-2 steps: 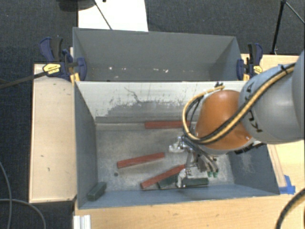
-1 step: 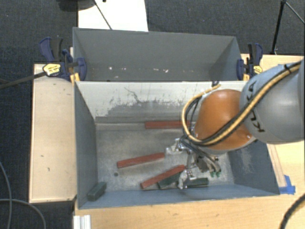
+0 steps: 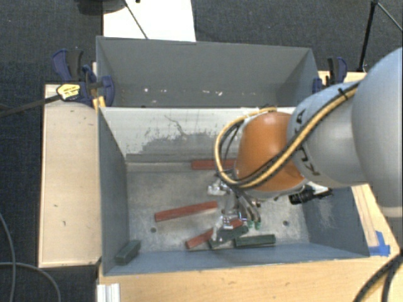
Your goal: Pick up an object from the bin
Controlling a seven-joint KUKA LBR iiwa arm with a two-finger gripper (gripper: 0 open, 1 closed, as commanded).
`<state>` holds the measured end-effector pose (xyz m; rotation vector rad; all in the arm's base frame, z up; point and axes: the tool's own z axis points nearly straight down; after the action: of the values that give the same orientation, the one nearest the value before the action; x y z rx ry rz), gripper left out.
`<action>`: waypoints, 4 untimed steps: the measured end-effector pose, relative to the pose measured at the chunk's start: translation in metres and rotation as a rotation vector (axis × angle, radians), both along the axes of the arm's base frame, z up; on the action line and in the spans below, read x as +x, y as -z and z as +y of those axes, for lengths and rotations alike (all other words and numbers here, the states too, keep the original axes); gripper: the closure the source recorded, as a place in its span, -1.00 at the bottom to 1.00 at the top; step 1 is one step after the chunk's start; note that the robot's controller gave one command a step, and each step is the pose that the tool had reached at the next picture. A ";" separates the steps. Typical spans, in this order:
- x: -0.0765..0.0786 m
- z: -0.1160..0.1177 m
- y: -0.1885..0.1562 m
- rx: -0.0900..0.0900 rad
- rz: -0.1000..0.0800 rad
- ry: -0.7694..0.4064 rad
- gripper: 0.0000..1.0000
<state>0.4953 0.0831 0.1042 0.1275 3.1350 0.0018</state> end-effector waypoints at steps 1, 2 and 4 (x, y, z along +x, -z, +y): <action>-0.012 -0.034 0.027 0.002 -0.001 -0.164 -1.00; 0.028 0.021 0.030 0.002 -0.005 0.193 1.00; 0.027 0.021 0.027 0.000 -0.002 0.192 1.00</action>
Offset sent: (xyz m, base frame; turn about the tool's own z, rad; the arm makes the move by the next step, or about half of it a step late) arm 0.0243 0.0216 -0.0342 0.1913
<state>0.5223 0.1043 0.0773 0.4270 3.1061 0.0020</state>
